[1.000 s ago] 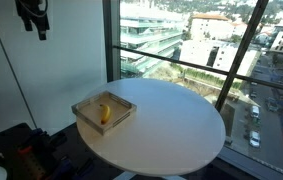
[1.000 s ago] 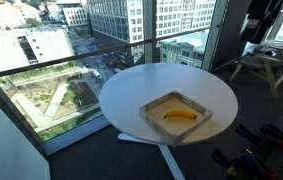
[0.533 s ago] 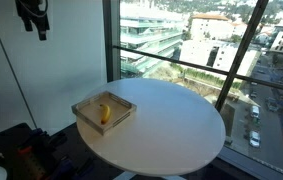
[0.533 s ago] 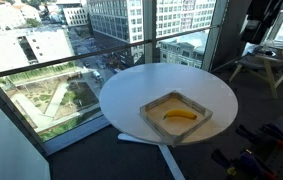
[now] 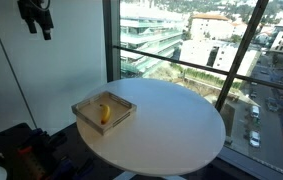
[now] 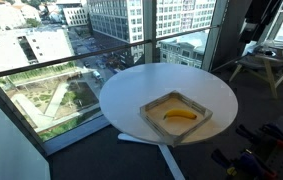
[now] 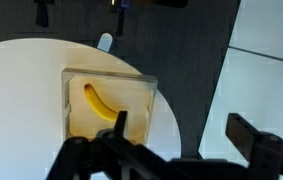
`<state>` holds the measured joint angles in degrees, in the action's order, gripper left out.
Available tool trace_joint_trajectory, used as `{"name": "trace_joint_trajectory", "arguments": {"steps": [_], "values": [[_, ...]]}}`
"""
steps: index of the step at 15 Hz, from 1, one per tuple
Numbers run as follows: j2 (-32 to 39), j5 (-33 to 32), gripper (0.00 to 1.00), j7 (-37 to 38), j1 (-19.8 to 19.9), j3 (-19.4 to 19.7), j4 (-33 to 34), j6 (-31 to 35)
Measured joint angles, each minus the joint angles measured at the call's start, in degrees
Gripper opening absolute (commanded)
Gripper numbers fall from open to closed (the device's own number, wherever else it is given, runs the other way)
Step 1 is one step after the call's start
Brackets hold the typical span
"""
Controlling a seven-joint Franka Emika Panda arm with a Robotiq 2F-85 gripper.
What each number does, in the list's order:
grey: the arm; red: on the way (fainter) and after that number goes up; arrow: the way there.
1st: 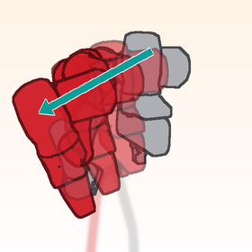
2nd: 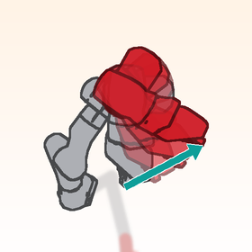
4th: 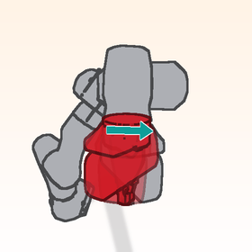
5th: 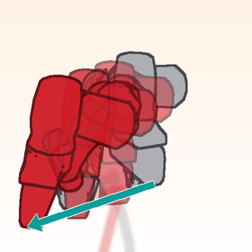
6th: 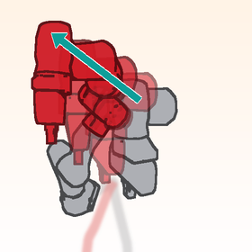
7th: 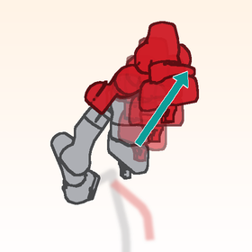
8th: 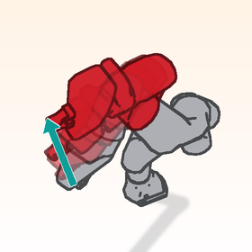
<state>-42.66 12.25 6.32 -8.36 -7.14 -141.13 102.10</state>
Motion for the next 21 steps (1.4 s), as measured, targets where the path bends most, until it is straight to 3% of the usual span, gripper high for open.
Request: {"name": "trace_joint_trajectory", "arguments": {"steps": [9, 21], "values": [[-0.1, -10.8, 1.00, -1.0, 0.5, -1.2, 0.3, 9.4], [1.8, -11.1, 1.00, -1.2, 0.6, 0.4, 0.3, 14.0]]}}
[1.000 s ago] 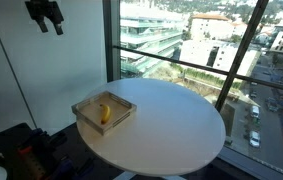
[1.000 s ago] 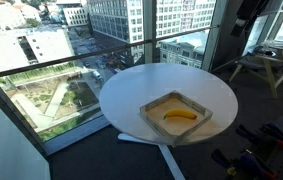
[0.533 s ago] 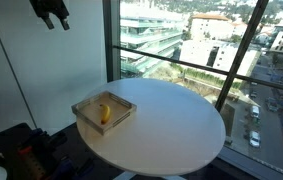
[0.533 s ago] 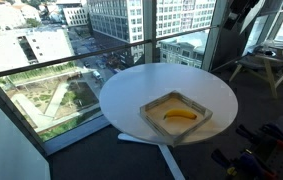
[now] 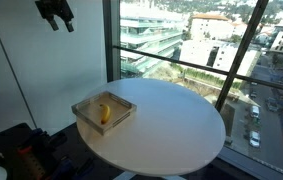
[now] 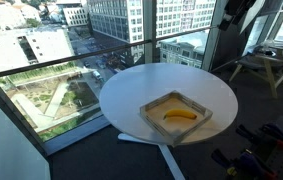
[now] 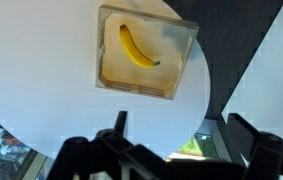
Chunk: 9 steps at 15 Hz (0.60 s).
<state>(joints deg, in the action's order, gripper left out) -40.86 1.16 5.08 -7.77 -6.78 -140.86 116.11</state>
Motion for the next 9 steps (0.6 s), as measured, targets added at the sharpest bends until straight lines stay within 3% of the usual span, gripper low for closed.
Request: {"name": "trace_joint_trajectory", "arguments": {"steps": [9], "values": [[5.1, 1.8, 1.00, -3.5, -0.1, 1.6, 0.0, 6.1]]}}
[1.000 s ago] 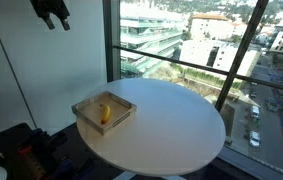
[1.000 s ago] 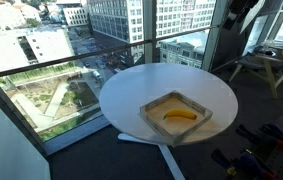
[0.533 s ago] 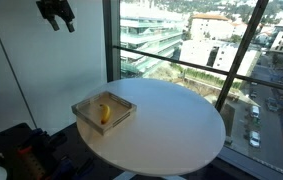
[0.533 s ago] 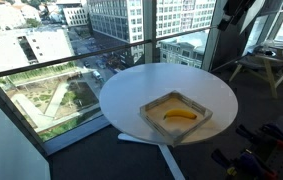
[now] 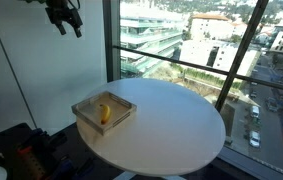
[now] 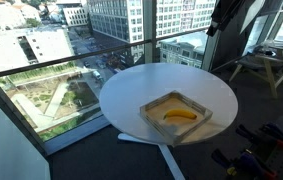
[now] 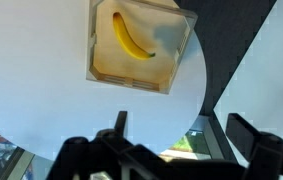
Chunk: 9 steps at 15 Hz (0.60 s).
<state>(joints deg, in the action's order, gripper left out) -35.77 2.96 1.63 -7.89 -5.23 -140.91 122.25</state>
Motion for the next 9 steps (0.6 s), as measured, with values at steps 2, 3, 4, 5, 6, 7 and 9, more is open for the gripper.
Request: {"name": "trace_joint_trajectory", "arguments": {"steps": [2, 3, 4, 5, 6, 7, 9], "values": [[1.3, 1.1, 1.00, -0.8, -0.2, 0.6, 0.0, 0.0], [2.0, 1.8, 1.00, -1.3, -0.3, 0.9, 0.0, 0.0], [2.6, 2.4, 1.00, -1.8, -0.3, 1.2, 0.0, 0.0], [3.2, 2.8, 1.00, -2.1, -0.3, 1.4, 0.0, 0.0], [3.7, 3.2, 1.00, -2.2, -0.3, 1.6, 0.0, 0.0], [4.2, 3.4, 1.00, -2.3, -0.3, 1.8, 0.0, 0.0], [5.2, 3.9, 1.00, -2.6, -0.3, 2.1, 0.0, 0.0]]}}
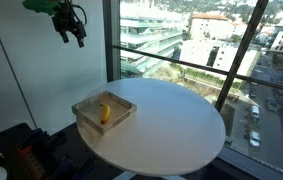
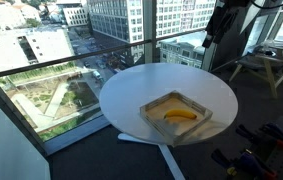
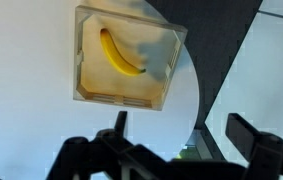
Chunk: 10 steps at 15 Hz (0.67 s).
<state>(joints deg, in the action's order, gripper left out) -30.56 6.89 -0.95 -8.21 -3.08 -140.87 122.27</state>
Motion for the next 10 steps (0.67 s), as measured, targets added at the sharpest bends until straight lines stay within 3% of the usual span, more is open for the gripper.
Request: {"name": "trace_joint_trajectory", "arguments": {"steps": [10], "values": [[4.9, 0.4, 1.00, -2.2, 0.0, 0.4, 0.0, 0.9]]}}
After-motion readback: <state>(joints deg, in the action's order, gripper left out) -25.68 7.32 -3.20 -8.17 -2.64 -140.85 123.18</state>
